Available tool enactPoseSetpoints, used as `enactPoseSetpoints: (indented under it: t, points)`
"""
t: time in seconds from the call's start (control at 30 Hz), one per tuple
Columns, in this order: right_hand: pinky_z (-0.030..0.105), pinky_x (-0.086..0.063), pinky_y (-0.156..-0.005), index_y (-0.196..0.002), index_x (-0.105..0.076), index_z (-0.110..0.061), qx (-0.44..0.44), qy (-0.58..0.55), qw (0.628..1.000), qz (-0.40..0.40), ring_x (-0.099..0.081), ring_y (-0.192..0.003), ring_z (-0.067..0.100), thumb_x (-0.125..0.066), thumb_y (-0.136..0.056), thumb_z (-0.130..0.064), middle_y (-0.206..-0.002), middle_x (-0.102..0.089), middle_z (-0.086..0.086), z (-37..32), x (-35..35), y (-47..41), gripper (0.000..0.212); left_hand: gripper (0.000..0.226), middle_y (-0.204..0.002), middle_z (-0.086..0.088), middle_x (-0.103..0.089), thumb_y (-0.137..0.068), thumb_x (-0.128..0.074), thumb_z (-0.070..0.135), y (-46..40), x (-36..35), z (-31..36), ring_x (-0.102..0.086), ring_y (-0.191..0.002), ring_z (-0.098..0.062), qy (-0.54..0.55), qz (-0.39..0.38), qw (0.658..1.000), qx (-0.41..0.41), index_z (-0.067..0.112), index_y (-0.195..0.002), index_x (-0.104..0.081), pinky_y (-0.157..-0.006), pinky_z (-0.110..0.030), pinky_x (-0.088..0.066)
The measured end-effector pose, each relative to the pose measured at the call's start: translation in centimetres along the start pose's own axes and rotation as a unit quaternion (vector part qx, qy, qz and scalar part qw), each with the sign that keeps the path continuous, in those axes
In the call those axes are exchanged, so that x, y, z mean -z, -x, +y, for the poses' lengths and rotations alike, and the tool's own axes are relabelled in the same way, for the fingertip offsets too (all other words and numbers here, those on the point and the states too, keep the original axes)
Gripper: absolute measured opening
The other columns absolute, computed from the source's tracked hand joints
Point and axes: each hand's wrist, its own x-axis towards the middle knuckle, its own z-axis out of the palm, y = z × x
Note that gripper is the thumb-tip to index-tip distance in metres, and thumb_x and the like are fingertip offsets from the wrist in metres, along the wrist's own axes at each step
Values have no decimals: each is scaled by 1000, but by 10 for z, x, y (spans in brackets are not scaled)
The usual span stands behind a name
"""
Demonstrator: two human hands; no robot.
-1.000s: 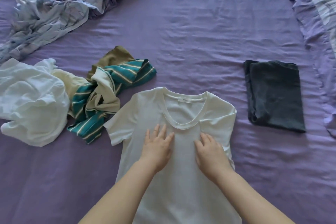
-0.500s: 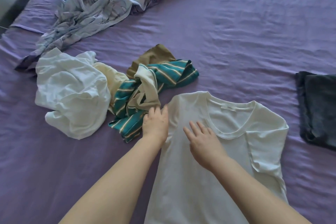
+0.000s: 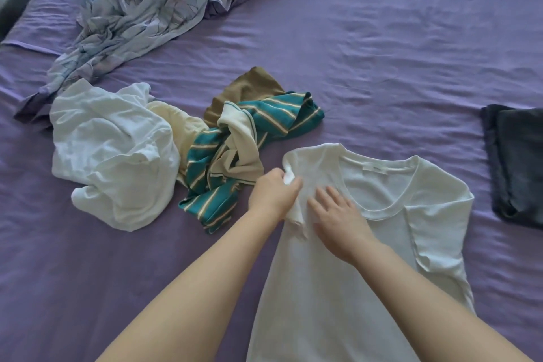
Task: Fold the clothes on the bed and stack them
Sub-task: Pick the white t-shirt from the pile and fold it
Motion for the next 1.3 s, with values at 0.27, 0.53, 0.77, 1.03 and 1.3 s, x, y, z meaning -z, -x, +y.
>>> enactPoseSetpoints:
  t: [0.27,0.53,0.77,1.03,1.3]
  points:
    - [34,-14,-115,-149,-11,-16,-49,-2,999,8,-5,-146,21,-31,-96,-15,-158,-9,3,51,-6,41,57,29,-114,-5,-52,-84,-48,9,23,-46,-1,-49,-104,-27,-305,42,925,-223,13,-112,-54,-65,-32,-35]
    - [35,-9,-115,-150,-6,-24,8,-72,995,64,0,-146,19,-35,-89,-10,-159,-2,3,31,-12,32,69,59,-159,-1,10,-101,-26,31,37,-62,-35,10,-146,-23,-445,-88,872,-183,21,-150,5,-116,-48,0]
    - [48,2,-117,-149,3,-20,62,15,998,-9,15,-145,25,-31,-93,-11,-159,8,1,16,-18,23,67,65,-158,-5,13,-100,-34,22,34,-49,-51,9,-146,-25,-522,-85,821,-213,19,-150,7,-114,-54,-4]
    - [48,7,-115,-149,1,-27,-3,16,999,33,16,-144,27,-34,-92,-19,-158,10,3,27,-20,43,68,65,-158,-3,15,-96,-20,44,37,-56,-47,22,-143,-22,-466,-64,836,-283,18,-149,7,-115,-48,15]
    - [58,-13,-111,-146,-28,-27,-206,-31,973,98,-8,-144,32,-34,-88,-55,-155,-19,17,54,-68,107,64,78,-141,1,45,-89,-6,67,32,-96,-57,42,-131,-21,-438,-55,851,-284,20,-138,33,-112,-43,23]
